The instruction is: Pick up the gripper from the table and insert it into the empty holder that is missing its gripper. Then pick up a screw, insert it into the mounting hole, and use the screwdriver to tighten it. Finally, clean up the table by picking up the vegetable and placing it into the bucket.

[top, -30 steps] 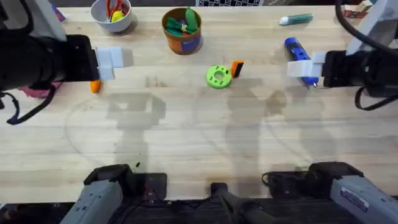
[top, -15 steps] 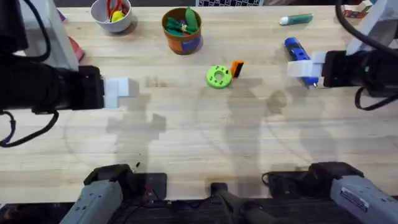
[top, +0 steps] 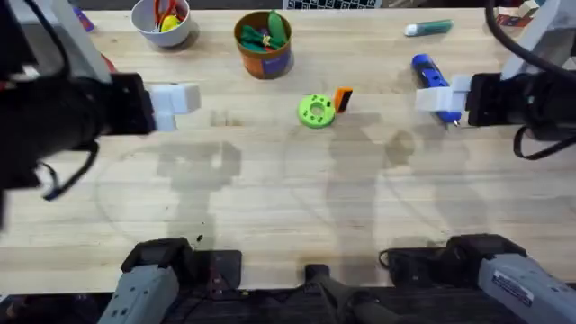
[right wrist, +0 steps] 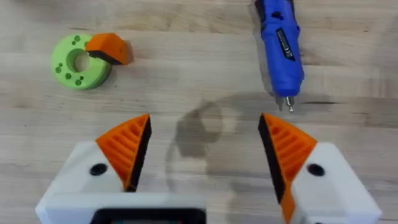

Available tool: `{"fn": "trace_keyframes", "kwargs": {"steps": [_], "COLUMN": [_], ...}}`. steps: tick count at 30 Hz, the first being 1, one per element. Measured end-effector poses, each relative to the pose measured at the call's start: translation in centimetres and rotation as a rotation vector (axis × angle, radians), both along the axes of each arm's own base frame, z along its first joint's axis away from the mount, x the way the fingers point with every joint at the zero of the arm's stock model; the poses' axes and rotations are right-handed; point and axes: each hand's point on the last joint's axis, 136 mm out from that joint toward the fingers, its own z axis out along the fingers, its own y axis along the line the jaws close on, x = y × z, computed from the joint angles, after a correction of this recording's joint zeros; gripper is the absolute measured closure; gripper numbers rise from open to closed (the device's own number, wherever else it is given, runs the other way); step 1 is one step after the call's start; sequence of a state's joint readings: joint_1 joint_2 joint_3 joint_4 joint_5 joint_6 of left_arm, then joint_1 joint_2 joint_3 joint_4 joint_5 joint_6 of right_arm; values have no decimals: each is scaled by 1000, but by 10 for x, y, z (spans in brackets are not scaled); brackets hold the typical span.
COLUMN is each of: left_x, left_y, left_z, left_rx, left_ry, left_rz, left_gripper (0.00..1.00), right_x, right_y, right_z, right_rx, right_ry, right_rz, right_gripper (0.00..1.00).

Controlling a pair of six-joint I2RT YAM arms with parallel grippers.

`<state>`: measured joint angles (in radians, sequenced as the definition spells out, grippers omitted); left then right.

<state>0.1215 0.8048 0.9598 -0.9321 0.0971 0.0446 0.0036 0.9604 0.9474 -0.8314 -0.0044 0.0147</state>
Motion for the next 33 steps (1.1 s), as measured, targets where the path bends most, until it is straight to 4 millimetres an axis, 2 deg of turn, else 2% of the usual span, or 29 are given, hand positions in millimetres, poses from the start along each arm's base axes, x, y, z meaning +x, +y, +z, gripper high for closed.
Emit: {"fn": "trace_keyframes", "kwargs": {"steps": [4,8,11,14,19,26,33], "left_x": [8,10,5,-4,-19,-27,-34], "left_y": [-20,-45,-61,-71,-82,-94,-117], "left_z": [-9,-30,-46,-52,-53,-55,-37], "left_rx": [-27,-71,-106,-128,-141,-144,-155], "left_ry": [-142,-244,-308,-387,-511,-649,-833], "left_rz": [-87,-201,-275,-331,-402,-482,-648], "left_gripper": [1,1,1,1,1,1,1], "right_x": [0,0,0,0,0,0,0], "right_y": [0,0,0,0,0,0,0], "right_z": [0,0,0,0,0,0,0], "right_rx": [0,0,0,0,0,0,0], "right_ry": [0,0,0,0,0,0,0], "right_rz": [0,0,0,0,0,0,-1], "right_gripper": [8,8,8,8,8,7,7]}}
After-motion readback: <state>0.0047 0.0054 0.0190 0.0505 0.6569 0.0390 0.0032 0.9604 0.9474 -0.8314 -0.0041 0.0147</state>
